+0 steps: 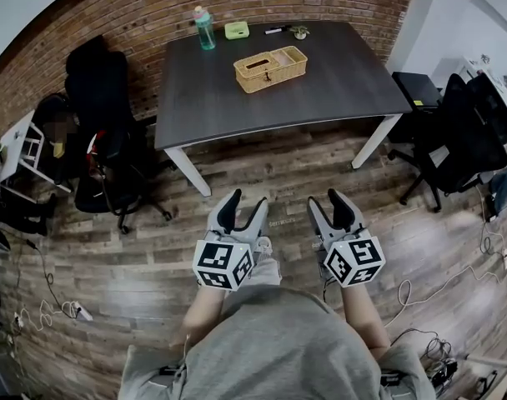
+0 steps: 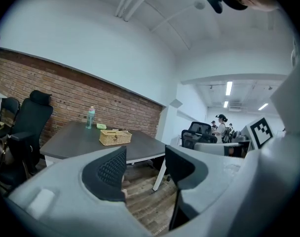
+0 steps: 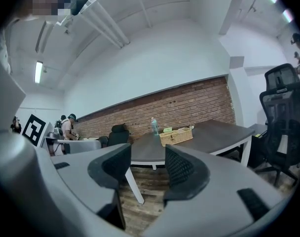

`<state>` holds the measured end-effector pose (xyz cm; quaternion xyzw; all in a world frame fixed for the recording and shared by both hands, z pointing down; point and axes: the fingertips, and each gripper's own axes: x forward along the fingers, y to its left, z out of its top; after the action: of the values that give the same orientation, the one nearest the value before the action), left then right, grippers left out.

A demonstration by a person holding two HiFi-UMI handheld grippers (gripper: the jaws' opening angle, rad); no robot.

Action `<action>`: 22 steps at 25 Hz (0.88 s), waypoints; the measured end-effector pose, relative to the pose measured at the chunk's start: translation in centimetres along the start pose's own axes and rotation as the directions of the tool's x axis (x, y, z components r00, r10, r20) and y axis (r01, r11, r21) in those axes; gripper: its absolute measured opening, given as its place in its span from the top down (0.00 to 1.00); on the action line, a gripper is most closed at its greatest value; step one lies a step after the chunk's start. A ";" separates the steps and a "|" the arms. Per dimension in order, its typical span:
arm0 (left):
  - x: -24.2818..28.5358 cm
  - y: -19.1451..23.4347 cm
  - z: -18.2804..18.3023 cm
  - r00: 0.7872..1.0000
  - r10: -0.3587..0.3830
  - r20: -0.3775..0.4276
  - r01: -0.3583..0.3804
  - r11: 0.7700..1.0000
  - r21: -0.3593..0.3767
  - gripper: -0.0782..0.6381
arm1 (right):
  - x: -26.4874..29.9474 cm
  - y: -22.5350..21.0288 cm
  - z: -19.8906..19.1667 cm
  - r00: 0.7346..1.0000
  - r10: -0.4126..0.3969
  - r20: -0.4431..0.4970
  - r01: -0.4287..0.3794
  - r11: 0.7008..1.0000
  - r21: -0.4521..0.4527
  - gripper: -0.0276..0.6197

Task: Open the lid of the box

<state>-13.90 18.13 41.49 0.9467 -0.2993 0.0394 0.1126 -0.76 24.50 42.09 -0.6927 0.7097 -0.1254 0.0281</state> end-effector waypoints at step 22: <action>13.9 11.6 3.9 0.999 -0.026 -0.046 0.027 1.000 0.009 0.57 | 18.4 -3.4 4.0 1.000 0.004 -0.009 -0.004 1.000 -0.015 0.63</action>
<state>-9.19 0.20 41.87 0.9499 -0.2839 0.0608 0.1155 2.75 5.73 41.42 -0.6909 0.7121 -0.1230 0.0200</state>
